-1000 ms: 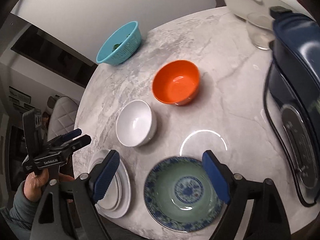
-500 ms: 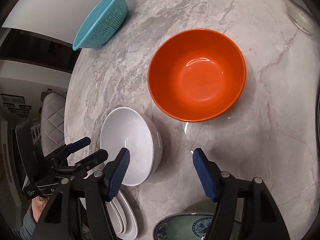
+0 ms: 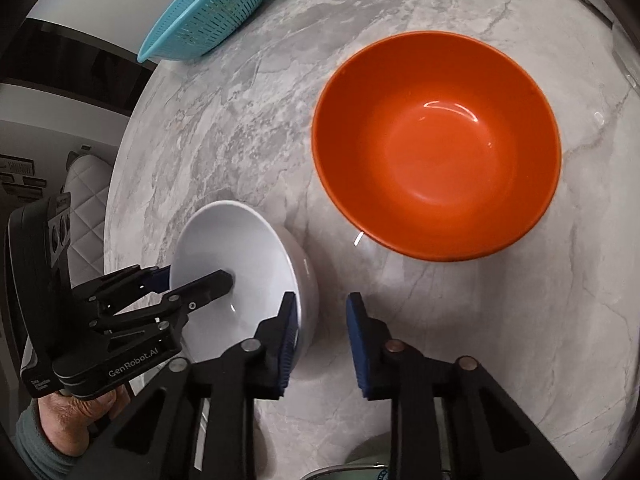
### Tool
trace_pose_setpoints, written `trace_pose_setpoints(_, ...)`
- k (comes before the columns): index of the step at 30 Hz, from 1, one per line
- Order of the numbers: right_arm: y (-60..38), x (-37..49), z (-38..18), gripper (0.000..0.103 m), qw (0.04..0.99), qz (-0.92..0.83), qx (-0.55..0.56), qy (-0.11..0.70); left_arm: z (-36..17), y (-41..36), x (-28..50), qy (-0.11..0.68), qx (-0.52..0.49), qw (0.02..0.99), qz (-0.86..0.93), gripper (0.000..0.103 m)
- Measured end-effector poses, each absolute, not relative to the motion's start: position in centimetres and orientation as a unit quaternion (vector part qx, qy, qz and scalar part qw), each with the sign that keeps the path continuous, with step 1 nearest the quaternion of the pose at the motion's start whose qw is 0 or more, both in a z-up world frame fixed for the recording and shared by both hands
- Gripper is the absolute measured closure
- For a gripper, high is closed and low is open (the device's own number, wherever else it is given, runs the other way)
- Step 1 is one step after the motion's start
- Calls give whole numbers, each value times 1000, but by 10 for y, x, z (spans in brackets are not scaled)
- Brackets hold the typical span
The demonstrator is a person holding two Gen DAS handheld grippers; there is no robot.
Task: Organize plates and bowls
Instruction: 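Move both grippers to the white bowl and close them on its rim, then carry the white bowl with both grippers and lower it into the blue-patterned bowl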
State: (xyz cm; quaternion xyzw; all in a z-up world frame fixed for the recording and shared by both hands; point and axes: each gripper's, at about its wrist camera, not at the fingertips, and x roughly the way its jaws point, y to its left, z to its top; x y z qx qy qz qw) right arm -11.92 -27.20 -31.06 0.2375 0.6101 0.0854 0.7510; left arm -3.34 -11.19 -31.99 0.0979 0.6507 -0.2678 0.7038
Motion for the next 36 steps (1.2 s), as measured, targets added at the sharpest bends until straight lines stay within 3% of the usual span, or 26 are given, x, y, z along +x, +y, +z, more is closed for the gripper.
trace_pose_setpoints(2, -269, -118, -309, 90, 753, 91, 233, 609, -320, -116, -35, 650, 98, 703, -270, 94)
trace_pose_setpoints(8, -272, -118, -307, 91, 750, 87, 242, 609, -313, -114, -39, 652, 89, 703, -270, 94)
trace_pose_setpoints(15, -285, -136, -277, 91, 760, 83, 259, 591, -268, -123, -62, 633, 84, 709, -298, 94)
trace_pose_setpoints(24, -321, -205, -236, 91, 773, 49, 282, 567, -228, -164, -131, 611, 116, 693, -364, 94)
trace_pose_setpoints(36, -349, -300, -269, 91, 744, -16, 320, 586, -272, -202, -222, 625, 179, 648, -397, 94)
